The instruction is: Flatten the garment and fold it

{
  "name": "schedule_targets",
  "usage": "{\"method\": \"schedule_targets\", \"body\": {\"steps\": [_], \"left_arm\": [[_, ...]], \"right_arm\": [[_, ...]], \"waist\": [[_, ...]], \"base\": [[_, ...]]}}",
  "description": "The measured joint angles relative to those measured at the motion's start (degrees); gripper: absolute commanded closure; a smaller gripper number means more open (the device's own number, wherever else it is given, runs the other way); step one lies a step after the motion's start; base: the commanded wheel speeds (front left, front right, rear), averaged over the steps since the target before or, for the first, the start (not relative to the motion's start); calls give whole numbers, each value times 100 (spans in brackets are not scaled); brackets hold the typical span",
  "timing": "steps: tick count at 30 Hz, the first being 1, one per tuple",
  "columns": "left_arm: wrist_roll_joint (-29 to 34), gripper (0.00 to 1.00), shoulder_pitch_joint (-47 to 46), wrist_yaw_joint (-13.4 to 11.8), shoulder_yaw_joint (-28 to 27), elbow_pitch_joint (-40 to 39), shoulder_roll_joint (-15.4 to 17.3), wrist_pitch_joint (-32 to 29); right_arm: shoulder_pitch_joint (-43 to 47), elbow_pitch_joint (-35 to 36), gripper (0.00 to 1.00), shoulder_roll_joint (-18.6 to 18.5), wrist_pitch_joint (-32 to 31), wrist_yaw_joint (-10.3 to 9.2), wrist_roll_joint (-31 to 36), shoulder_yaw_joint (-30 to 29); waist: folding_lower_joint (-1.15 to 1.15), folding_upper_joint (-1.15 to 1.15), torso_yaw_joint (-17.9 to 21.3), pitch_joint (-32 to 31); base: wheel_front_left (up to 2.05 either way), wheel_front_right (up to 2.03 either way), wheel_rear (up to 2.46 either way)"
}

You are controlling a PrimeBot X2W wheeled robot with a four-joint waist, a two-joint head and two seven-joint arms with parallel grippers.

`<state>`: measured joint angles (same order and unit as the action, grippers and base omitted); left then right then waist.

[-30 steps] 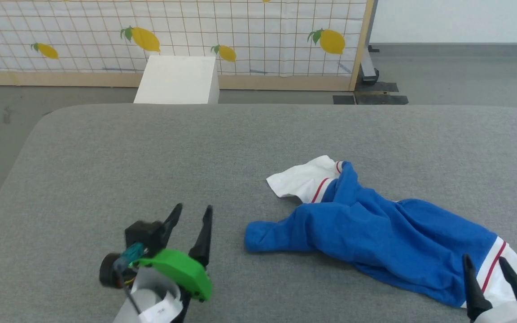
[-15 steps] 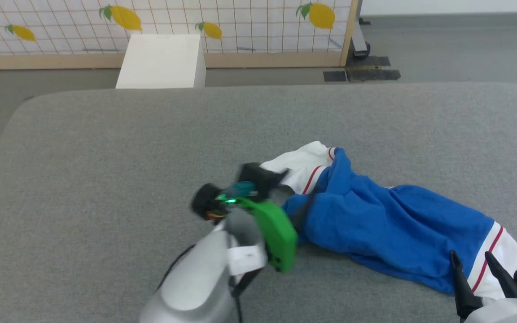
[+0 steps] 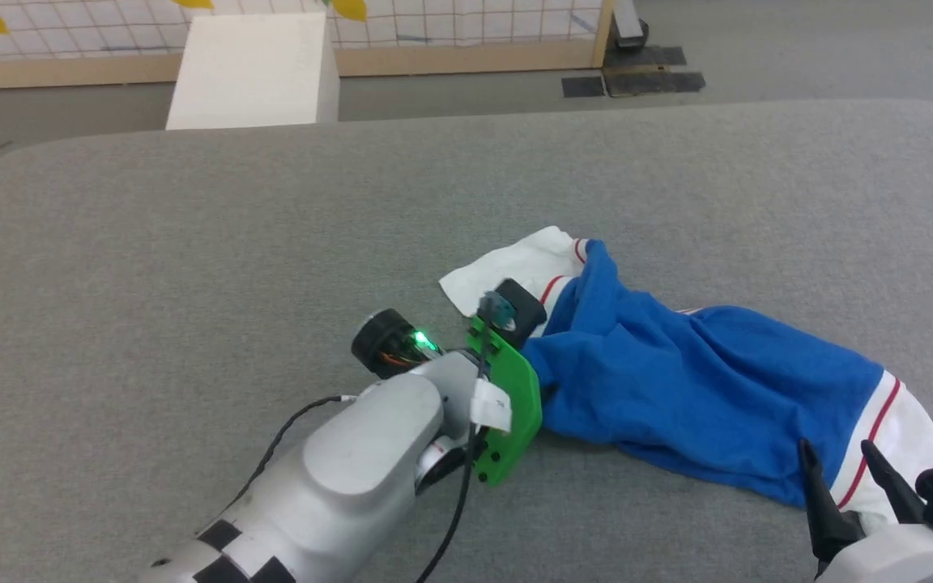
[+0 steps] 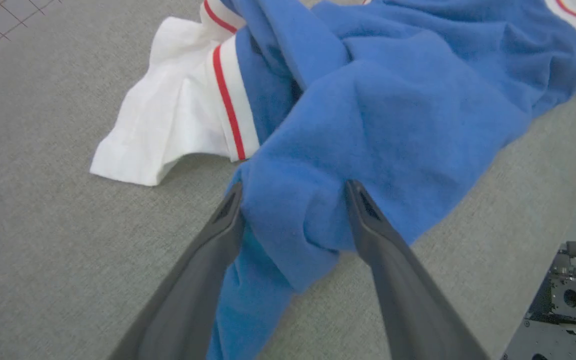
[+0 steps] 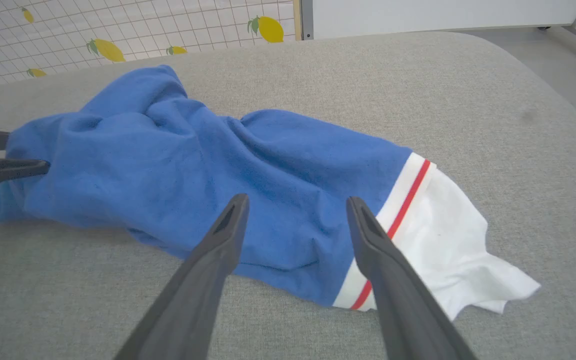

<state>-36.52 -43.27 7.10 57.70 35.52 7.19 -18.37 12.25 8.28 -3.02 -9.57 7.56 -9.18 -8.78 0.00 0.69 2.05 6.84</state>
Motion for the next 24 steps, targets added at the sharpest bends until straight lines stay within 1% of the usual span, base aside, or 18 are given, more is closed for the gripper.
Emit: {"method": "schedule_targets", "body": {"steps": [3, 5, 6, 12, 15, 16, 19, 22, 24], "left_arm": [[-349, 0, -146, 0, 387, 132, 10, -243], [-532, 93, -225, 0, 536, 169, 34, -248], [-576, 100, -276, 0, 587, 190, 54, -171], [-735, 100, -560, 0, 624, 32, 203, 521], [-725, 100, -544, -1, 583, -258, 386, 861], [-725, 100, -512, -48, 553, -426, 482, 947], [-720, 100, -251, -314, 460, -1009, 866, 1050], [-760, 100, 250, -717, 335, -1659, 1419, 1072], [-851, 100, 684, -1061, 233, -2145, 1876, 1031]], "right_arm": [[-49, -73, 0, 1, 1, 0, -11, 41], [-58, -122, 0, 1, 1, 0, -44, 53], [-58, -145, 0, 1, 9, 0, -59, 54], [-52, -261, 0, 1, 70, 0, -109, -68], [-29, -291, 0, 1, 70, 0, -142, -125], [-8, -294, 0, 2, 70, 0, -145, -138], [71, -303, 0, 2, 68, 0, -158, -188], [124, -303, 0, 1, 52, 0, -176, -208], [140, -298, 0, 3, 49, 0, -187, -209]], "waist": [[0, 0, 81, 52], [0, 0, 127, 73], [0, 0, 147, 82], [0, 0, 101, 33], [0, 0, 13, -64], [0, 0, -31, -102], [0, 0, -164, -205], [0, 0, -311, -296], [0, 0, -408, -354]], "base": [[0, 0, 0], [0, 0, 0], [0, 0, 0], [0, 0, 0], [0, 0, 0], [0, 0, 0], [0, 0, 0], [0, 0, 0], [0, 0, 0]]}}
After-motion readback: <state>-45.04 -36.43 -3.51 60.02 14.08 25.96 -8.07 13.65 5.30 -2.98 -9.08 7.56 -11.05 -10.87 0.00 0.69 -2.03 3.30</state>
